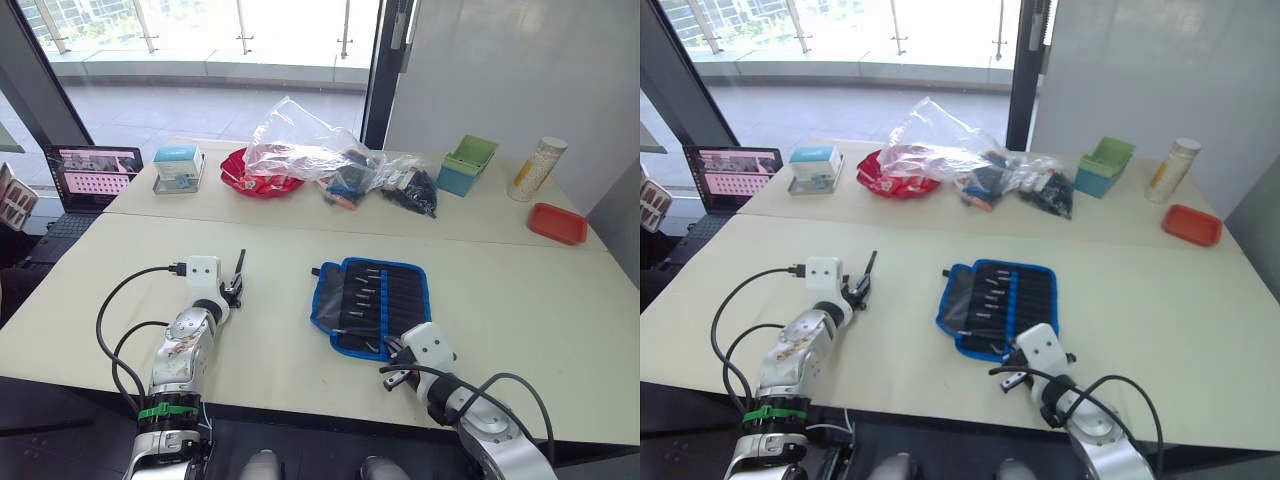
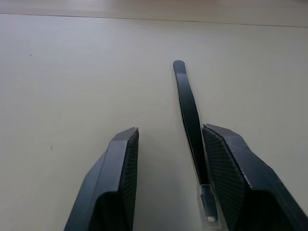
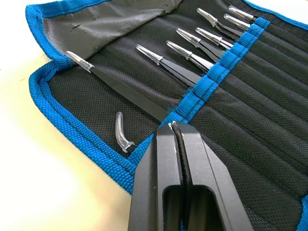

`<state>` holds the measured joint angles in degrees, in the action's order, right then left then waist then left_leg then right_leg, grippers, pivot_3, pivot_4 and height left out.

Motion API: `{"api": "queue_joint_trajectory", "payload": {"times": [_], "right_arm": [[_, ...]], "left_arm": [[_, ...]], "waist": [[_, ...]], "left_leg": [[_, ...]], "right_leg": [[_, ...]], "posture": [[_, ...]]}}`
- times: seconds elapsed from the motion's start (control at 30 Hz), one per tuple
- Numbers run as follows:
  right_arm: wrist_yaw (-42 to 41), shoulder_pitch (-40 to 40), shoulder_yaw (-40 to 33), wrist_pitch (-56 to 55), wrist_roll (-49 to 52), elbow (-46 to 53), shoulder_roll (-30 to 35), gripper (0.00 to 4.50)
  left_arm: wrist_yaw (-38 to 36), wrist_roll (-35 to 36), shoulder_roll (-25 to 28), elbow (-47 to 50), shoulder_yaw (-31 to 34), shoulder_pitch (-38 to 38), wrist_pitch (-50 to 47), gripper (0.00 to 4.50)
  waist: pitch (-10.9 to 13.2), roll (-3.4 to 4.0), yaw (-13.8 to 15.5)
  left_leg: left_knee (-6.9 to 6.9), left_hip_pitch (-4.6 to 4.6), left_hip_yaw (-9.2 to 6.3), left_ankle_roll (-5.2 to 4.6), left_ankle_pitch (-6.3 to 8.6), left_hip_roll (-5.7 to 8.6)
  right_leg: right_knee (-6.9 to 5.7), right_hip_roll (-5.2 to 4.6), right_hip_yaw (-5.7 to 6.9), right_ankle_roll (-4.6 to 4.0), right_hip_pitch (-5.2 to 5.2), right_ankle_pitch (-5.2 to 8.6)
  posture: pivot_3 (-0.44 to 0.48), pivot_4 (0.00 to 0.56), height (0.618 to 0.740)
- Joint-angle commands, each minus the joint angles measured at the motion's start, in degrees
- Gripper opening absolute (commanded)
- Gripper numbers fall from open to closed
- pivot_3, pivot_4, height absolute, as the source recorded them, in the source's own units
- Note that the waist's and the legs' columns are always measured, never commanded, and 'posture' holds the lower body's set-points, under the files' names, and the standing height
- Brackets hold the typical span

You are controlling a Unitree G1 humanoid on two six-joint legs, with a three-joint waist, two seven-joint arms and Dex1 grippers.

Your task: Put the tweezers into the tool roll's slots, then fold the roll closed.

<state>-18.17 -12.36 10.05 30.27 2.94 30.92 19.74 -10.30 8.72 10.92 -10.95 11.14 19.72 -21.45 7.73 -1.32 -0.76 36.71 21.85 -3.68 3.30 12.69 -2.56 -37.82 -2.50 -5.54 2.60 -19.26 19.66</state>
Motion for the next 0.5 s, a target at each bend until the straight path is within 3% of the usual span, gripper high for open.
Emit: {"api": "queue_joint_trajectory", "payload": {"times": [0.03, 0.1, 0.33, 0.5], "right_arm": [[-0.18, -2.44, 1.28, 0.64, -0.45, -3.99, 0.02, 0.00], [-0.27, -3.31, 1.22, -0.30, -0.43, -4.76, 0.05, 0.00], [-0.68, -4.47, 0.39, -1.52, -0.04, -5.55, 0.31, 0.00], [-1.50, -3.66, 0.06, -1.11, 0.33, -5.60, 0.85, 0.00]], "left_arm": [[-2.33, 1.27, -0.89, -3.10, -1.46, -0.84, -0.88, 0.67], [-4.27, 2.24, -0.01, -2.31, -0.93, -0.65, 0.05, 0.03], [-10.30, 6.70, 4.43, 0.26, 1.90, 0.02, -0.02, 0.03], [-22.54, 14.77, 10.98, 13.17, -0.04, -1.56, -6.73, 0.03]], "waist": [[0.00, 0.00, -0.01], [0.00, -0.01, 0.00], [0.07, -0.30, -0.10], [0.35, -0.73, -0.38]], "left_leg": [[0.00, 0.00, 0.00, 0.00, 0.00, 0.00], [-0.02, 0.00, 0.00, 0.00, 0.00, 0.00], [-0.28, 0.03, -0.01, 0.00, 0.00, -0.02], [-0.47, 0.13, -0.02, 0.01, 0.00, -0.06]], "right_leg": [[0.00, 0.00, 0.00, 0.01, 0.00, 0.00], [0.02, 0.00, 0.01, 0.01, 0.00, 0.01], [0.23, 0.00, 0.02, 0.00, -0.03, 0.00], [0.34, 0.01, 0.03, -0.03, -0.15, -0.02]], "posture": [[0.000, 0.150, 0.723], [0.000, 0.150, 0.723], [0.000, 0.150, 0.723], [0.000, 0.150, 0.723]]}}
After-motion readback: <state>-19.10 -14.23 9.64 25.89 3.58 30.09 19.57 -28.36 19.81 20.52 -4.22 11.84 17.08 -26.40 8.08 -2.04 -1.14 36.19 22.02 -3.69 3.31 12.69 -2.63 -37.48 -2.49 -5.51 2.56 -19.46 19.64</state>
